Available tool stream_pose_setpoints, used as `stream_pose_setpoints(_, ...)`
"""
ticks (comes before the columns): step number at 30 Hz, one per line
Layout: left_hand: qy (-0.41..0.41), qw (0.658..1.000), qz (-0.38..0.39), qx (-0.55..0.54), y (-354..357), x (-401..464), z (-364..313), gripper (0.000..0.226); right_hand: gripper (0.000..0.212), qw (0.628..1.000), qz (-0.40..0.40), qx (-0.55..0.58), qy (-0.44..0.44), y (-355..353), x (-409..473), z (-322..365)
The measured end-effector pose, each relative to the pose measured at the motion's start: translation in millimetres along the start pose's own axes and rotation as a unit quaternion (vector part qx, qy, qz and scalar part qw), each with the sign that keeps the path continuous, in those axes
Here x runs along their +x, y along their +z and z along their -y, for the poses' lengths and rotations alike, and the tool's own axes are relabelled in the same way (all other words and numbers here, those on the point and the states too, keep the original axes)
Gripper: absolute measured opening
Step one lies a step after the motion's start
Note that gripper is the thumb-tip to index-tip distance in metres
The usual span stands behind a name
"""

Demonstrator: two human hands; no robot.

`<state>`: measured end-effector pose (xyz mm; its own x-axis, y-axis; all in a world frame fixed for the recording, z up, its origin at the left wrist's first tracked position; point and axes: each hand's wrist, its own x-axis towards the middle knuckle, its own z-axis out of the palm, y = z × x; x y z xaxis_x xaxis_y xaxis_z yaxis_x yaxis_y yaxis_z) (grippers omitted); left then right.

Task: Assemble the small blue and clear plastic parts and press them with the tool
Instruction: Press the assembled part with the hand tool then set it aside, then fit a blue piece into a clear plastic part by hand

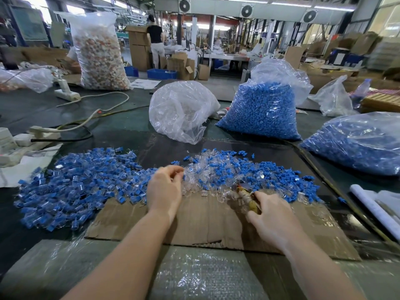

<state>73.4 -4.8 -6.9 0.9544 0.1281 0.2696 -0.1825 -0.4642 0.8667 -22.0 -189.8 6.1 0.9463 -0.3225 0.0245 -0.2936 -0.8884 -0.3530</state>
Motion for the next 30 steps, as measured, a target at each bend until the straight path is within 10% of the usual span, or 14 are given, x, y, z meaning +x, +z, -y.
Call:
stream_pose_setpoints(10, 0.05, 0.94, -0.053, 0.333, -40.0, 31.0, 39.0, 0.024, 0.045, 0.991, -0.077, -0.112, 0.018, 20.7, 0.4, -11.5)
stream_pose_setpoints(24, 0.147, 0.964, 0.093, 0.203, 14.7, -2.3, 22.3, 0.026, 0.063, 0.989, -0.076, -0.125, 0.033, 23.9, 4.0, -14.9)
stream_pose_setpoints(30, 0.144, 0.968, 0.074, 0.192, 11.3, -4.1, 16.3, 0.019, 0.036, 0.989, -0.14, -0.02, 0.049, 8.5, 16.1, -30.0)
